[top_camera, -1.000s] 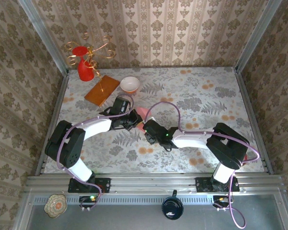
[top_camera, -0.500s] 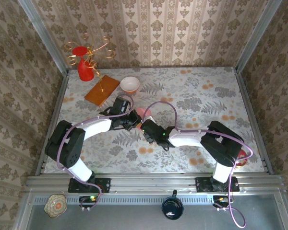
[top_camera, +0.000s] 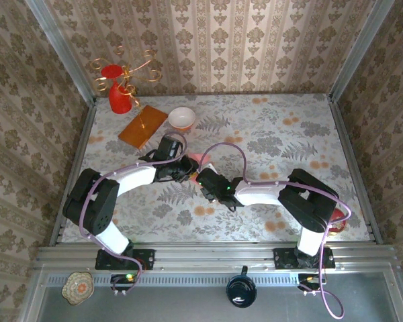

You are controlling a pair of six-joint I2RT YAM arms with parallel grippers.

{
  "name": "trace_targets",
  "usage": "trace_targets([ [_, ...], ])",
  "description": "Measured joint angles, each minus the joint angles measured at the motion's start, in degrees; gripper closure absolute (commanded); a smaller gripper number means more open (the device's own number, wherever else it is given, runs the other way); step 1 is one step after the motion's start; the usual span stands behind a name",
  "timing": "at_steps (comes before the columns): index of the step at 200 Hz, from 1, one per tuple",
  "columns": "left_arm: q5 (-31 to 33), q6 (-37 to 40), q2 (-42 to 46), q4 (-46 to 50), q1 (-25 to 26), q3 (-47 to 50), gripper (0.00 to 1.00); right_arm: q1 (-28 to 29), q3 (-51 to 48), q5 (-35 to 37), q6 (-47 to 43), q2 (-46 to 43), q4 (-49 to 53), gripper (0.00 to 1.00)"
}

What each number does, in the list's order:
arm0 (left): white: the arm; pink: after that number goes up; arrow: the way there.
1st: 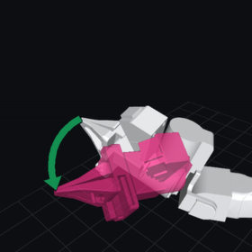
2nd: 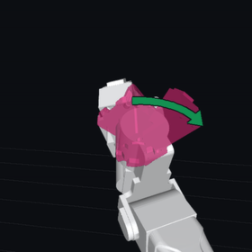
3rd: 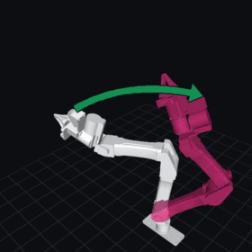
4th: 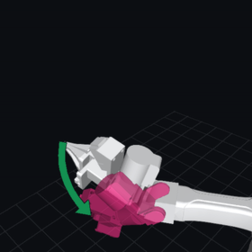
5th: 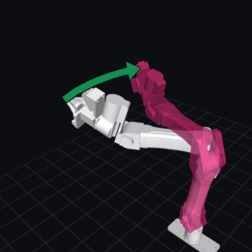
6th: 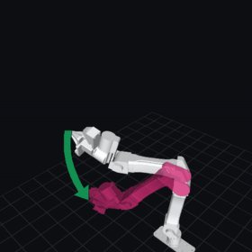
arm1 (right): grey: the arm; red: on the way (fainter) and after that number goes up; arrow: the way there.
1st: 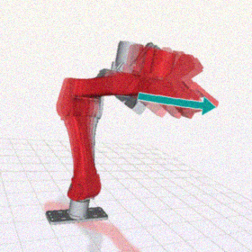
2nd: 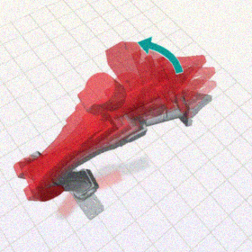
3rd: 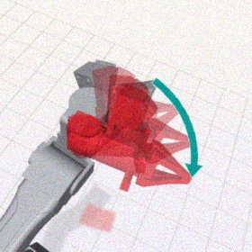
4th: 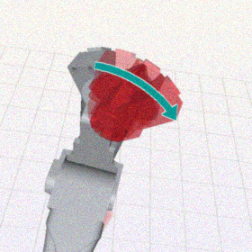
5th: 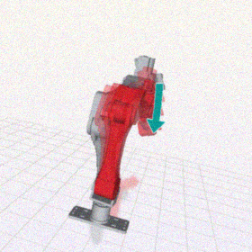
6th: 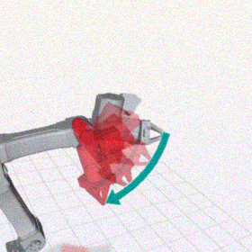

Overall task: Fold a paper plane with a square sheet of paper (pick it up from the middle)
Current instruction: Fourth fold the wing at the center of the table.

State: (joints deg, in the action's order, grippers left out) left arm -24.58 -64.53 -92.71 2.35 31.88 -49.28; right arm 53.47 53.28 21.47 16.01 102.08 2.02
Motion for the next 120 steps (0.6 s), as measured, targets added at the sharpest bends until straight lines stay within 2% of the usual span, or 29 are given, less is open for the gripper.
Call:
trace_targets([
  [25,1.1,1.1,1.2,2.6,-2.3,0.2,0.59,0.0,0.0,-0.7,-0.5,0.0,0.0,0.88],
  [53,3.0,2.8,5.7,5.6,-7.2,1.6,0.53,0.0,-0.1,-3.1,-0.9,0.0,0.0,0.89],
  [81,5.2,4.5,11.1,8.6,-10.9,3.2,0.50,-0.1,-0.1,-6.6,-0.9,0.2,0.0,0.89],
  [120,6.5,5.3,15.2,10.4,-11.4,6.4,0.50,-1.2,-0.1,-11.4,-0.6,1.0,-0.1,0.90],
])
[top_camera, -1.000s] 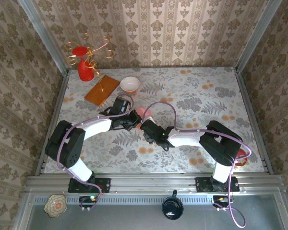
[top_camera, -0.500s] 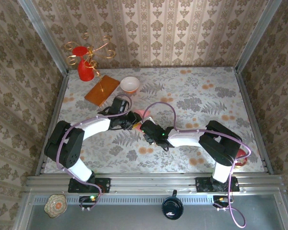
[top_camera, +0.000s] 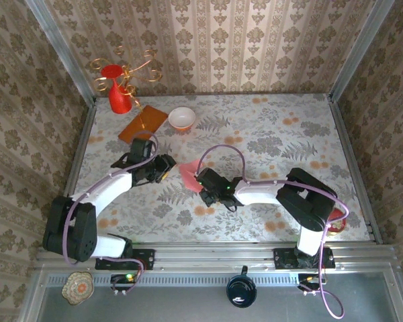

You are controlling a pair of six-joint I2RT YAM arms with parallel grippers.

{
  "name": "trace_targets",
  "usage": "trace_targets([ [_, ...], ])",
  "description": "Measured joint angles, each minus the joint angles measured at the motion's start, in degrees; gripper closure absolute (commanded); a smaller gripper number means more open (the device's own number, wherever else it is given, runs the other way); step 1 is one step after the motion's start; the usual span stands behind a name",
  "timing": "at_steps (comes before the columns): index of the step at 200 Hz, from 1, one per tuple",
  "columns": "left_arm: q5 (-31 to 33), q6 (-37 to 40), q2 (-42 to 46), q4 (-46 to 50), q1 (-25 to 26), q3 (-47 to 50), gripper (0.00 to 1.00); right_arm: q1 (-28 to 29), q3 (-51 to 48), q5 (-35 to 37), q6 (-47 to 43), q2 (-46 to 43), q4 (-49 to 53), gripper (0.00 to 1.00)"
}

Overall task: Fold a paper plane with a square sheet of paper (pick it up from the middle)
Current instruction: Fourth fold the wing at the center of the table.

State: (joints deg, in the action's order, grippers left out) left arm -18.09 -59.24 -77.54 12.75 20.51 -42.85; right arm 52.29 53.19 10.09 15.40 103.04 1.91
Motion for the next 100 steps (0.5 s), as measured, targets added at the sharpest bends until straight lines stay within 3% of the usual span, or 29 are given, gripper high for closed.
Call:
trace_targets([
  [49,-0.1,0.0,1.7,-0.5,0.7,3.7,0.49,-4.4,0.0,-10.3,2.8,-0.1,-0.6,0.90],
  [100,-0.5,0.0,0.7,-6.7,6.8,4.0,0.49,-11.1,-1.5,-25.6,7.8,0.0,-2.7,0.89],
])
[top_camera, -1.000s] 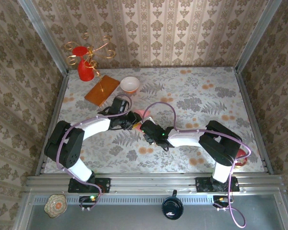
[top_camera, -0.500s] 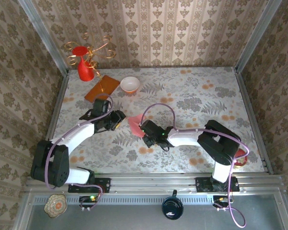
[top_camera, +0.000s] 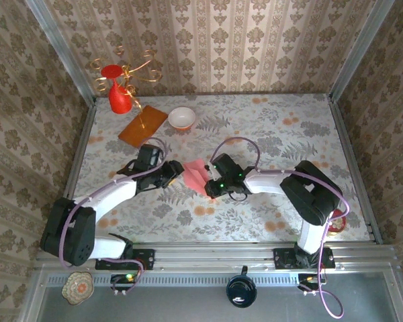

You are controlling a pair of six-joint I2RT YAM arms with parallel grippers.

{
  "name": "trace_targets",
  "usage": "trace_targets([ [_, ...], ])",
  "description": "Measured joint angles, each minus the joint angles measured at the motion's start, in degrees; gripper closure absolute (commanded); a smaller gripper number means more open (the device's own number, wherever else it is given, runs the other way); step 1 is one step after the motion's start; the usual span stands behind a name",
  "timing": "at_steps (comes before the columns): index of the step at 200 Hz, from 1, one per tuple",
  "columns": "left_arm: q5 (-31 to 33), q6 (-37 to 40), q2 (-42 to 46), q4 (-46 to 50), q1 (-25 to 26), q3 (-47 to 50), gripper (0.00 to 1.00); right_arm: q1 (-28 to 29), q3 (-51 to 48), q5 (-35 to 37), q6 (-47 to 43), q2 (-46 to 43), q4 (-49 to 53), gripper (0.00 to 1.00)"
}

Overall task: Fold a paper plane with a square sheet of paper (pick it up from the middle)
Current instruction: Fourth fold the wing at the center of the table.

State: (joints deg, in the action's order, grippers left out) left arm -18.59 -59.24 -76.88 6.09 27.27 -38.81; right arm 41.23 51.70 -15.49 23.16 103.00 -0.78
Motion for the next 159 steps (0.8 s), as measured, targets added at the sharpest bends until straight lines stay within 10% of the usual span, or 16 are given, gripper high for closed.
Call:
trace_targets([
  [159,-3.2,3.5,-14.4,-8.8,7.5,-2.9,0.48,-6.9,-4.2,-18.4,10.8,2.9,-10.4,0.87],
])
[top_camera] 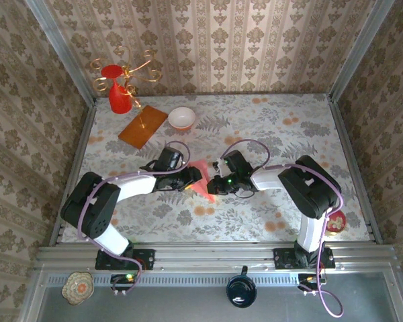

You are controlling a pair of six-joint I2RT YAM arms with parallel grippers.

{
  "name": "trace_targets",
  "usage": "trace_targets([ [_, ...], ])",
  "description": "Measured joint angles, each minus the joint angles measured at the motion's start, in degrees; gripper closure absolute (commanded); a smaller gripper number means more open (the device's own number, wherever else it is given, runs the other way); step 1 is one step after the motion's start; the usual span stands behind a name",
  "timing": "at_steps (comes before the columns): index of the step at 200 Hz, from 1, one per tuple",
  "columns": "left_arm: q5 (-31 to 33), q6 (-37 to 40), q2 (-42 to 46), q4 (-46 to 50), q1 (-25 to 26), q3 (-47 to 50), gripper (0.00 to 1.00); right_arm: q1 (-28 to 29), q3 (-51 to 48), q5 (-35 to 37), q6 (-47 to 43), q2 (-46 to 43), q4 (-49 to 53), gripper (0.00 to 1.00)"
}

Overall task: Fold a paper plane with a square sheet of paper (pick it up from the middle)
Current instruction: Fourth fold the wing at the center of the table.

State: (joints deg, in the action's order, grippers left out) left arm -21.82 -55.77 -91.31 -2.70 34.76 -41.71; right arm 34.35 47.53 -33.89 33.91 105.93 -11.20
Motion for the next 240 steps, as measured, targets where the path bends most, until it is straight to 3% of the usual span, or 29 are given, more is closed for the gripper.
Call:
trace_targets([
  [126,0.9,1.6,-3.5,6.1,0.5,-4.2,0.42,-1.9,-1.3,-4.4,4.2,1.2,-4.4,0.86],
  [240,0.7,2.6,-1.8,5.0,0.4,-4.5,0.43,-3.9,-2.7,-10.5,9.9,3.5,-10.6,0.86],
])
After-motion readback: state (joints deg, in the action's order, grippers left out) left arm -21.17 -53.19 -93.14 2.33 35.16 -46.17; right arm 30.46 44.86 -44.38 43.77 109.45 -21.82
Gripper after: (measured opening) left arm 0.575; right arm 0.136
